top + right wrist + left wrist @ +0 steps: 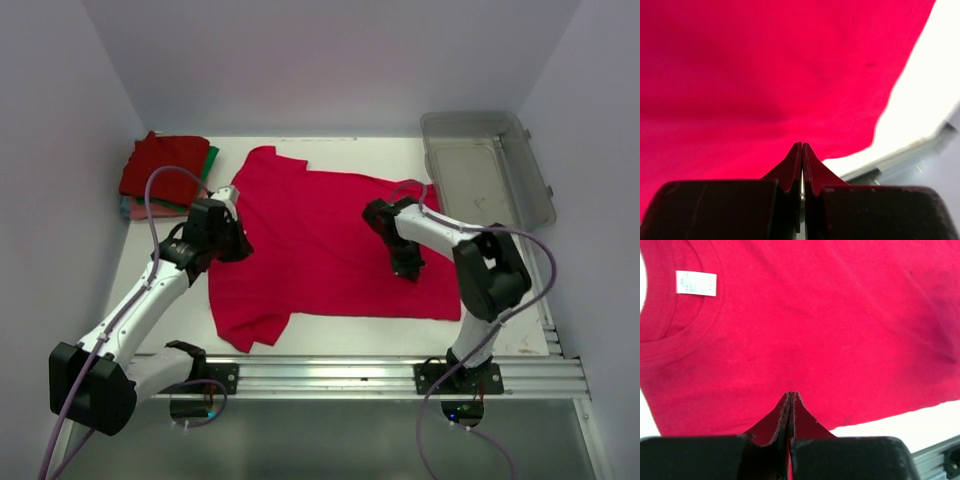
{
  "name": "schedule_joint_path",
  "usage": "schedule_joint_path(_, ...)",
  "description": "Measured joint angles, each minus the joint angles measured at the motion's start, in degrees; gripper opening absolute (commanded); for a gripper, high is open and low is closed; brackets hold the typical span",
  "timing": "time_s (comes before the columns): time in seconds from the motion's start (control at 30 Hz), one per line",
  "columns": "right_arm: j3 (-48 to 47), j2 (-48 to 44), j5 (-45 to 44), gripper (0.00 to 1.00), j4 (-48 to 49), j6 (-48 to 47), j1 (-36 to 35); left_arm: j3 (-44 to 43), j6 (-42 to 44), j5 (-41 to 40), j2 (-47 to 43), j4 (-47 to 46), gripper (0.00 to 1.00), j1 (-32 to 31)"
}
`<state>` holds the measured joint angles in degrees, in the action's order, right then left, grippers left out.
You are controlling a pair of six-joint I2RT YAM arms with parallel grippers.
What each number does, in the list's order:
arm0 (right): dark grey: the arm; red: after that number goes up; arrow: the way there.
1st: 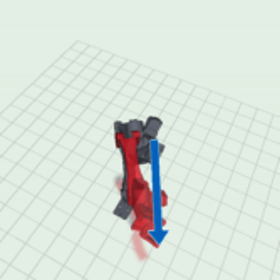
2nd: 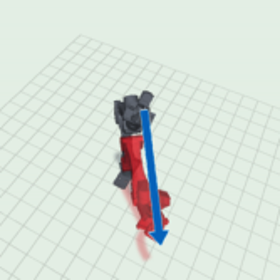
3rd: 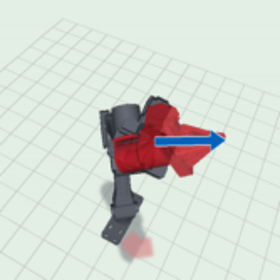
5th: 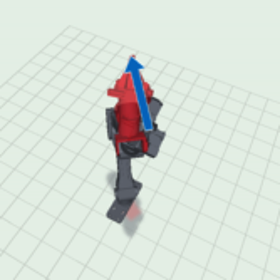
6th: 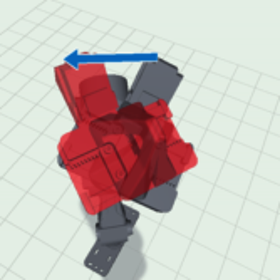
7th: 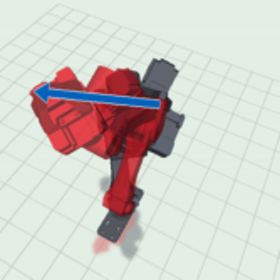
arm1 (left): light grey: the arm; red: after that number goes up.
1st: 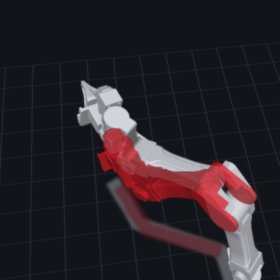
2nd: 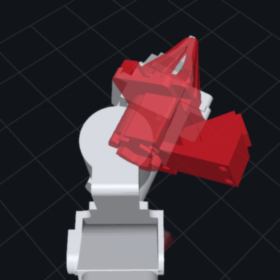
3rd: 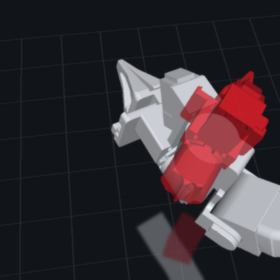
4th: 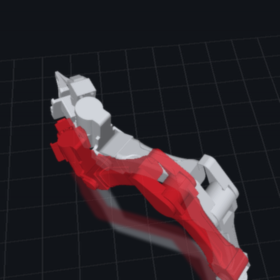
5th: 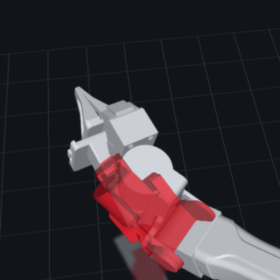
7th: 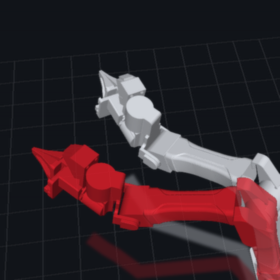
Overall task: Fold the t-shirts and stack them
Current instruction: Fold the tshirt
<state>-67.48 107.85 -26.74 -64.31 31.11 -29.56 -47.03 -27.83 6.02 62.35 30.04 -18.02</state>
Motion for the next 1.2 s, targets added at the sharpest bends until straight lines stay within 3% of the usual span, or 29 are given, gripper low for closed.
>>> schedule_joint_path(0.13,-4.4,-10.6,6.3,0.0,3.8,-3.8,-0.5,-0.4,-0.3,-2.9,0.1,-0.3,0.0,0.0)
schedule_joint_path(0.3,-8.3,-14.3,6.9,0.0,7.3,-6.5,-0.5,-1.0,-1.1,-8.2,2.6,-5.0,0.0,0.0)
schedule_joint_path(0.47,-8.3,-14.1,6.8,0.0,10.9,-7.2,-0.5,-5.9,-3.1,-9.7,16.0,-10.9,0.0,0.9)
schedule_joint_path(0.7,-6.1,-14.1,7.9,0.0,15.7,-7.2,-0.5,-4.8,-4.0,-6.6,29.2,-26.1,0.0,1.1)
schedule_joint_path(0.83,-4.2,-14.2,8.3,0.0,16.8,-7.2,-0.5,-5.4,-4.1,-4.5,36.3,-30.2,0.0,1.1)
schedule_joint_path(1.2,-2.7,-17.5,6.2,0.0,17.6,-7.6,-0.2,-2.6,-4.8,-6.3,36.3,-29.5,0.0,1.0)
